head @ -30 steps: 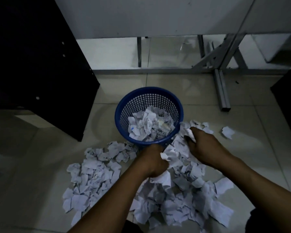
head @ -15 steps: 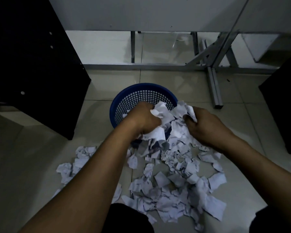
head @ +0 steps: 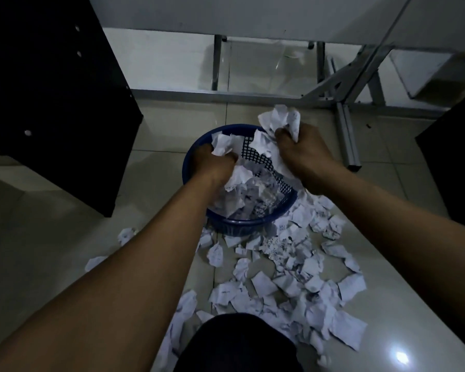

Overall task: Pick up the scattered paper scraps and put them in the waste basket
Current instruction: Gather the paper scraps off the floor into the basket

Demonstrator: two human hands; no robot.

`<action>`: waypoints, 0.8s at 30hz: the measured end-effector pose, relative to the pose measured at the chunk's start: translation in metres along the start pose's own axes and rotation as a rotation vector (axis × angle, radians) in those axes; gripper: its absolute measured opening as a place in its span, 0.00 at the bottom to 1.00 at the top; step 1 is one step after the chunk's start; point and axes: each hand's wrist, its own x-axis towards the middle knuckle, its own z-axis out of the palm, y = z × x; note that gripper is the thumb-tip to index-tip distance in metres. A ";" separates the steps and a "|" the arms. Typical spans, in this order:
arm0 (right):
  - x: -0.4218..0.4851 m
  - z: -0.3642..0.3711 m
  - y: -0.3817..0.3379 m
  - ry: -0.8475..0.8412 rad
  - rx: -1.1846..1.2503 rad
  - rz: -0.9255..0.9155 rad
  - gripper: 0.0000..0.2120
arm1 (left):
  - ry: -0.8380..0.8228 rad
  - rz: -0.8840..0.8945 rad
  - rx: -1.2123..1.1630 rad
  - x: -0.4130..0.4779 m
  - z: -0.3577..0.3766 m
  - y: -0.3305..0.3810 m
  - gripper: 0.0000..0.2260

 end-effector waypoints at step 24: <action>0.016 0.046 0.051 -0.618 -0.717 -0.197 0.51 | 0.378 0.137 0.309 -0.030 -0.016 -0.039 0.11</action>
